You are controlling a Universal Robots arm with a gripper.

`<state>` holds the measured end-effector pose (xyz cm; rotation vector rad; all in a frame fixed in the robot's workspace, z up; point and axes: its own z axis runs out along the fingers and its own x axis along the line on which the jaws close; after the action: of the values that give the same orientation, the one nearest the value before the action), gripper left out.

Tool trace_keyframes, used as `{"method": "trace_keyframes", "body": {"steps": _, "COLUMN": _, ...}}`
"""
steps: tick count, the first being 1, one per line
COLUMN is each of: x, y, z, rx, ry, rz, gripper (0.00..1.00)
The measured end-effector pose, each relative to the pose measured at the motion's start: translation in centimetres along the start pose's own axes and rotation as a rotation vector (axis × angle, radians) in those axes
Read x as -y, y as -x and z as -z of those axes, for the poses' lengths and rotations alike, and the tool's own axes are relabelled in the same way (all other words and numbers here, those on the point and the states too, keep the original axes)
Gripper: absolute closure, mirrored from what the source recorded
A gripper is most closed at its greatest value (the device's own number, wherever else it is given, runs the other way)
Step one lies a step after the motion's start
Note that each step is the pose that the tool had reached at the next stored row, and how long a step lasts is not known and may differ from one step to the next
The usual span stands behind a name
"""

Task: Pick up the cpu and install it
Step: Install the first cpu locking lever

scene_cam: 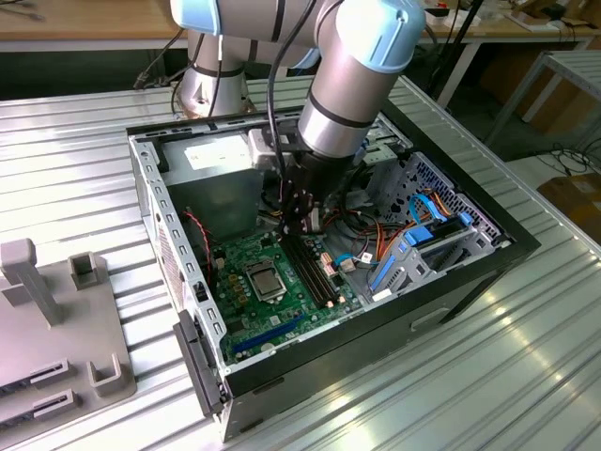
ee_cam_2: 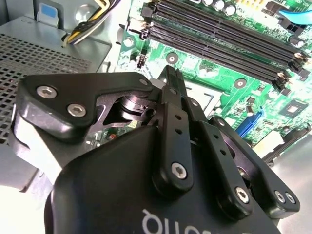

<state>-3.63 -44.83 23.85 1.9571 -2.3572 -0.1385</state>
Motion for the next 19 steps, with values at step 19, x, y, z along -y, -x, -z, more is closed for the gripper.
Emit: {"method": "trace_keyframes", "body": {"steps": 19, "x": -0.21, "y": -0.87, "z": -0.03, "rx": -0.0094, "ry": -0.0003, "rz": 0.083, "gripper": 0.89}}
